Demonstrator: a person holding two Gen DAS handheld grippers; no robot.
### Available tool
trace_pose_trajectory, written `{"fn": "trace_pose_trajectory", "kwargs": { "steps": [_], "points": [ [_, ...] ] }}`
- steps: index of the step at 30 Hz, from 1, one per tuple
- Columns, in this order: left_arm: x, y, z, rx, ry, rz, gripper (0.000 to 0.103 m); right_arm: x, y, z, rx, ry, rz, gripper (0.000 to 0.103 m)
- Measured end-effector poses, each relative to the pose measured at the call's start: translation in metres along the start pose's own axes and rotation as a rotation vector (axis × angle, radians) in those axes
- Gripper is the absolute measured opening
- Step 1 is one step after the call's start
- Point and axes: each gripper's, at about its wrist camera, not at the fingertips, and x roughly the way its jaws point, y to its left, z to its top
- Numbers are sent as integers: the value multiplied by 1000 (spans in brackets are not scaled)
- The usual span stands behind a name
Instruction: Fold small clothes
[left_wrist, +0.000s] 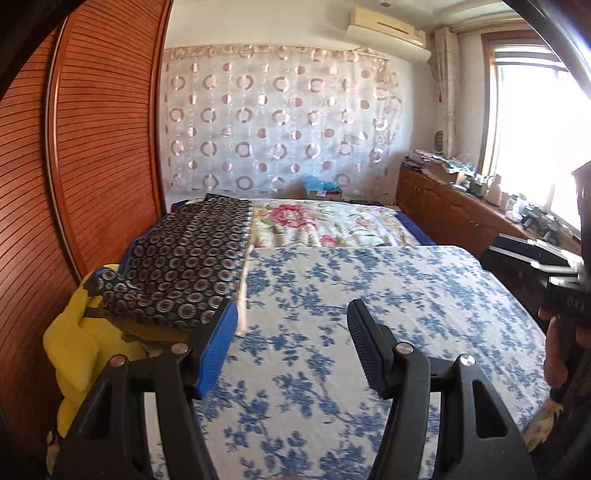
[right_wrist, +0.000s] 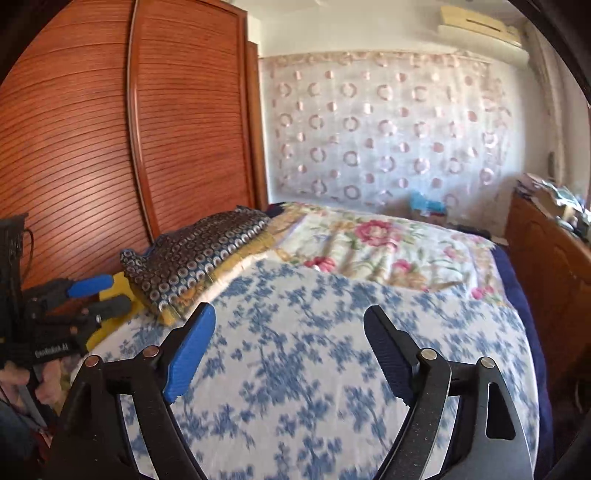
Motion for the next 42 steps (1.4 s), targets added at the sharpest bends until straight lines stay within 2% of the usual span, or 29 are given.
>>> {"fn": "trace_pose_trajectory", "kwargs": {
  "steps": [4,10,23,28,42],
  "points": [
    [-5,-14,-4,5,12,-32,61,-24,-6,-18,38,-12,-50,85],
    [-15,-36,2,25,9,-38,61,-55,-13,-37,79,-25,-131,85],
    [-58,-65,36,63,-87,-72,61,-125,-26,-23,125,-161,-222,84],
    [-64,-67,39,63,-103,-68,61,-138,-31,-20,133,-188,-239,84],
    [-64,-64,37,62,-105,-56,62,-141,-35,-21,137,-191,-246,84]
  ]
}}
